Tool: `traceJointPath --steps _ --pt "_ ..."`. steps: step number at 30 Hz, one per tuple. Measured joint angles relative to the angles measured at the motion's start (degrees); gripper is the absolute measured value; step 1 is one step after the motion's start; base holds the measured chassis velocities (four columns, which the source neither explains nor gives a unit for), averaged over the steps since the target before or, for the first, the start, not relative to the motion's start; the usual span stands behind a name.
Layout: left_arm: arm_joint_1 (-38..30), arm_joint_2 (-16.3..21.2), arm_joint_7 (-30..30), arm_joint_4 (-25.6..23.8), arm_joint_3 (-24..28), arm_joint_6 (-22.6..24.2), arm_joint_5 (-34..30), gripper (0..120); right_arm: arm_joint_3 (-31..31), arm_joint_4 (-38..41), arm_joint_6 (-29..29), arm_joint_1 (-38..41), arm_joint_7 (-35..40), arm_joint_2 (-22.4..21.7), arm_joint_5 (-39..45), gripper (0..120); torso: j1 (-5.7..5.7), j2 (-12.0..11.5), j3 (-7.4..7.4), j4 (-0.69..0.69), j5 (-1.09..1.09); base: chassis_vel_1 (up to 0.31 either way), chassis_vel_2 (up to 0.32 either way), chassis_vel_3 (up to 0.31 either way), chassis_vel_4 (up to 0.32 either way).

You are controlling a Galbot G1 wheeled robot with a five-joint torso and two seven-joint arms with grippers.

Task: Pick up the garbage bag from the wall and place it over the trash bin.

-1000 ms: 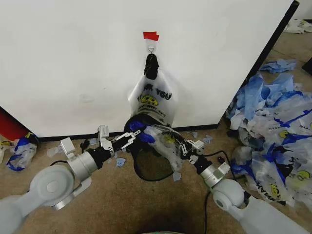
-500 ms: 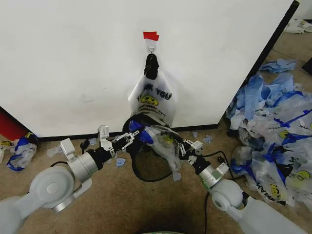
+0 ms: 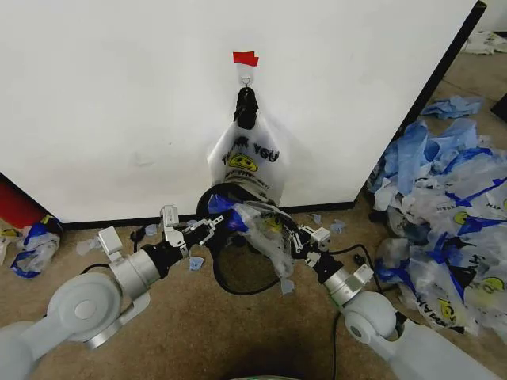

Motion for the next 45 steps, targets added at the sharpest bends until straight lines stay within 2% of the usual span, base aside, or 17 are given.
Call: traceJointPath --steps 4,10,13,24,31,45 --pt "0.13 0.2 -0.43 0.21 -0.27 -0.55 0.34 0 0.41 -0.14 0.44 -0.31 -0.32 0.0 0.6 0 0.0 0.0 0.0 0.01 0.01 0.0 0.0 0.0 0.0" --pt "0.41 0.32 -1.02 1.02 -0.65 -1.53 0.78 0 1.61 1.08 0.31 -0.71 -0.49 -0.2 5.71 0 0.0 0.0 0.0 0.01 0.01 0.0 0.0 0.0 0.0" --pt "0.65 0.25 -1.4 1.44 -0.7 -2.18 1.27 0 2.41 1.59 -0.04 -0.74 -0.42 -1.27 9.27 0 0.0 0.0 0.0 0.0 0.01 0.0 0.0 0.0 0.0" --pt "1.21 -0.63 -2.33 3.27 -0.64 -3.68 2.66 0 3.48 1.9 -0.41 -0.4 -0.7 -3.23 13.62 0 0.0 0.0 0.0 0.0 0.01 0.0 0.0 0.0 0.0" --pt "1.02 -1.35 -1.85 7.02 0.06 -4.03 3.92 0 3.94 3.0 -0.36 -0.58 -3.44 -4.79 19.03 0 0.0 0.0 0.0 0.0 0.0 0.0 0.0 0.0 0.0" --pt "0.62 -3.98 -1.61 9.51 1.31 -4.24 6.2 0 4.21 4.95 -1.08 -0.09 -3.46 -6.01 21.29 0 0.0 0.0 0.0 0.0 0.0 0.0 0.0 0.0 0.0"
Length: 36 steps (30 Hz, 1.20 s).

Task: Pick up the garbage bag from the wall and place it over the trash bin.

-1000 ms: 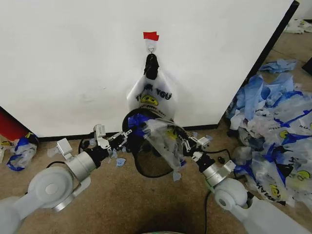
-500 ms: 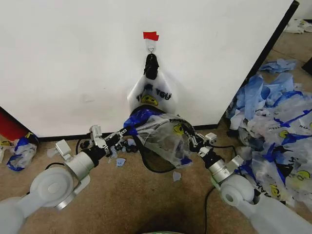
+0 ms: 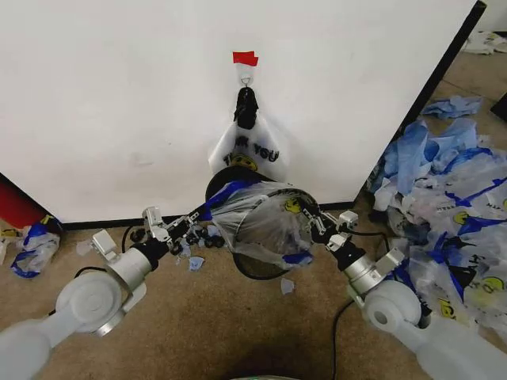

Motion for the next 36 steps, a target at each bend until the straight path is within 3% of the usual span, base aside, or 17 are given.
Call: traceJointPath --steps 5,16,18,24,25,30,36 --pt "-0.17 -0.9 0.0 0.49 0.29 -0.47 0.57 2 -0.57 0.23 -0.23 -0.03 -0.01 0.11 -0.15 0 0.0 0.0 0.0 0.0 0.0 0.0 0.0 0.0 0.0" --pt "1.1 0.05 -0.52 -0.61 -1.16 -0.28 0.47 44 -1.24 -1.07 -0.61 0.14 0.03 1.87 -0.78 0 0.0 0.0 0.0 0.01 0.0 0.0 0.0 0.0 0.0" --pt "1.15 0.06 -0.52 -0.76 -1.17 -0.42 0.56 46 -1.28 -1.15 -0.68 0.16 0.11 1.99 -0.78 0 0.0 0.0 0.0 0.01 0.0 0.0 0.0 0.0 0.0" --pt "1.71 -0.2 -1.07 -2.59 -1.75 -0.41 0.58 72 -1.46 -1.9 -1.86 0.08 2.83 3.32 -0.93 0 0.0 0.0 0.0 0.0 0.0 0.0 0.0 0.0 0.0" --pt "1.71 -0.2 -1.07 -2.59 -1.75 -0.41 0.58 72 -1.46 -1.9 -1.86 0.08 2.83 3.32 -0.93 0 0.0 0.0 0.0 0.0 0.0 0.0 0.0 0.0 0.0" --pt "2.56 -0.04 -1.62 -3.98 -1.8 0.3 0.92 94 -1.2 -1.98 -3.3 -0.21 7.34 4.67 -0.33 0 0.0 0.0 0.0 0.0 0.0 0.0 0.0 0.0 0.0" --pt "2.65 -0.06 -4.78 -4.99 -2.09 -0.85 3.06 100 -1.53 -0.58 -5.82 -0.63 16.24 6.91 0.69 0 0.0 0.0 0.0 0.0 -0.01 0.0 0.0 0.0 0.0"
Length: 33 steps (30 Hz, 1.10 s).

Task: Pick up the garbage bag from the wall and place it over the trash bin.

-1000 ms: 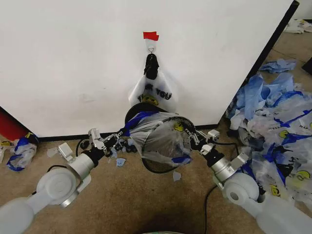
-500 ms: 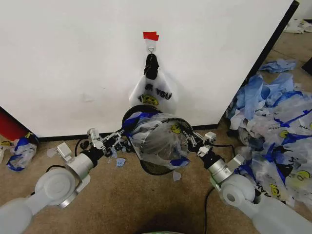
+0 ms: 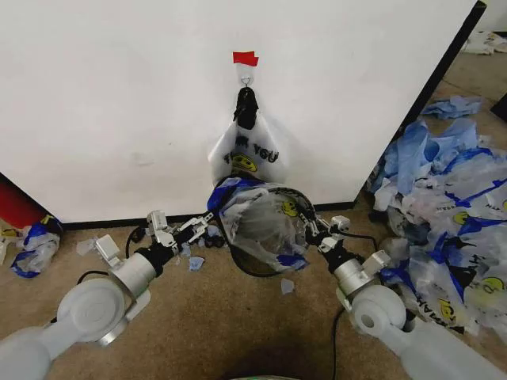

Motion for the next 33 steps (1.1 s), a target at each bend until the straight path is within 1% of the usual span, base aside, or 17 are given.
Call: traceJointPath --steps 1,2,5,7,8,10,13,15,16,17,19,22,23,25,27,29,33 --pt "0.0 0.0 0.0 0.0 0.0 0.0 0.0 100 0.0 0.0 0.0 0.0 0.0 0.0 0.0 0 0.0 0.0 0.0 0.0 0.0 0.0 0.0 0.0 0.0" --pt "0.14 0.0 -1.52 -0.43 -0.38 -0.69 0.86 100 -0.23 0.48 -0.51 -0.2 2.71 0.61 0.26 0 0.0 0.0 0.0 0.0 0.0 0.0 0.0 0.0 0.0" --pt "1.14 0.02 -8.59 -2.47 -0.93 -3.32 5.28 100 -1.02 1.58 -1.51 -0.7 11.35 2.74 1.3 0 0.0 0.0 0.0 0.0 0.0 0.0 0.0 0.0 0.0" --pt "1.65 0.06 -12.28 -4.16 -0.98 -4.29 7.65 100 -1.32 2.24 -1.55 -1.29 16.0 4.76 1.39 0 0.0 0.0 0.0 0.01 0.01 0.0 0.0 0.0 0.0" --pt "1.65 0.06 -12.28 -4.16 -0.98 -4.29 7.65 100 -1.32 2.24 -1.55 -1.29 16.0 4.76 1.39 0 0.0 0.0 0.0 0.01 0.01 0.0 0.0 0.0 0.0" --pt "1.81 0.1 -14.66 -6.15 -0.93 -4.76 8.78 100 -1.5 2.78 -1.29 -1.97 19.28 6.48 0.72 0 0.0 0.0 0.0 0.0 0.0 0.0 0.0 0.0 0.0" --pt "2.74 0.54 -16.74 -10.68 -0.64 -4.97 9.27 100 -1.79 3.47 -0.39 -3.18 25.29 9.53 -0.59 0 0.0 0.0 0.0 0.0 0.02 0.0 0.0 0.0 0.0" --pt "4.12 0.97 -17.47 -13.96 -0.74 -4.8 9.28 100 -2.06 3.54 0.32 -3.59 28.29 11.1 -1.09 0 0.0 0.0 0.0 -0.03 0.01 0.0 0.0 0.0 0.0" --pt "4.12 0.97 -17.47 -13.96 -0.74 -4.8 9.28 100 -2.06 3.54 0.32 -3.59 28.29 11.1 -1.09 0 0.0 0.0 0.0 -0.03 0.01 0.0 0.0 0.0 0.0" --pt "5.3 1.12 -18.07 -16.1 -0.91 -4.6 9.29 100 -2.29 3.54 0.62 -3.57 29.58 12.01 -1.07 0 0.0 0.0 0.0 0.0 0.02 0.0 0.0 0.0 0.0" --pt "7.21 1.21 -18.42 -17.41 -1.0 -3.87 9.2 100 -2.71 3.51 1.24 -3.39 30.15 13.29 -0.85 0 0.0 0.0 -0.01 0.01 0.02 0.0 0.0 0.0 0.0" --pt "8.8 0.89 -18.21 -17.72 -0.44 -1.66 8.9 100 -3.38 2.75 2.22 -2.96 28.56 15.15 -0.84 0 0.0 0.0 0.0 0.02 0.0 0.0 0.0 0.0 0.0" --pt "8.8 0.89 -18.21 -17.72 -0.44 -1.66 8.9 100 -3.38 2.75 2.22 -2.96 28.56 15.15 -0.84 0 0.0 0.0 0.0 0.02 0.0 0.0 0.0 0.0 0.0" --pt "8.87 0.53 -18.01 -17.72 0.41 -0.19 8.9 100 -3.87 2.08 2.67 -2.72 26.98 15.96 -1.12 0 0.0 0.0 0.0 0.0 0.0 0.0 0.0 0.0 0.0" --pt "8.47 0.29 -17.72 -17.72 1.48 0.79 9.51 100 -4.35 1.19 2.93 -2.45 25.48 16.48 -3.12 0 0.0 0.0 0.0 0.0 0.0 0.0 0.0 0.0 0.0" --pt "7.55 0.26 -17.38 -17.7 2.33 1.1 10.15 100 -4.97 0.24 3.22 -2.28 24.43 16.73 -6.83 0 0.0 0.0 0.0 0.0 0.01 0.0 0.0 0.0 0.0" --pt "5.87 0.58 -17.19 -17.61 2.82 1.44 9.05 100 -6.0 -0.75 3.5 -2.05 23.16 16.97 -11.9 0 0.0 0.0 0.0 -0.02 0.01 0.0 0.0 0.0 0.0"
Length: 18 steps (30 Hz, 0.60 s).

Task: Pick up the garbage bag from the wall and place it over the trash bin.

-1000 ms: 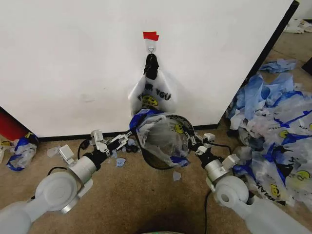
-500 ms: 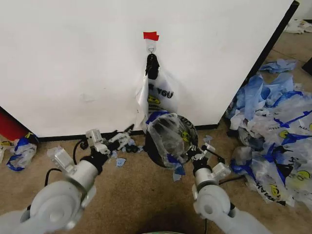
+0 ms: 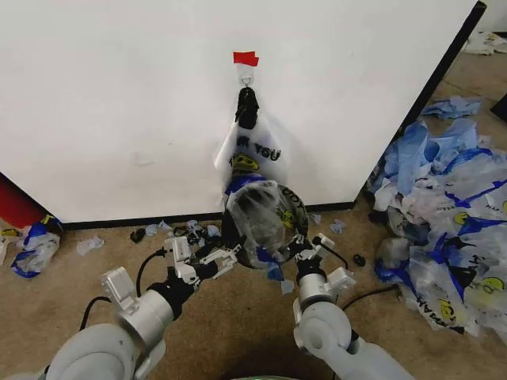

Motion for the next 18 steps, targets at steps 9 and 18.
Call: traceJointPath --steps 9,18 --pt "-2.32 -1.52 0.94 1.81 4.92 0.37 -0.12 100 -2.69 -0.53 0.31 1.57 -2.82 0.9 -3.25 0 0.0 0.0 0.0 0.02 -0.01 0.0 0.0 0.0 0.0" --pt "-3.02 -2.77 1.32 3.35 7.38 0.32 1.23 100 -3.63 0.25 0.45 1.74 -4.21 0.35 -3.7 0 0.0 0.0 0.0 0.02 0.0 0.0 0.0 0.0 0.0"
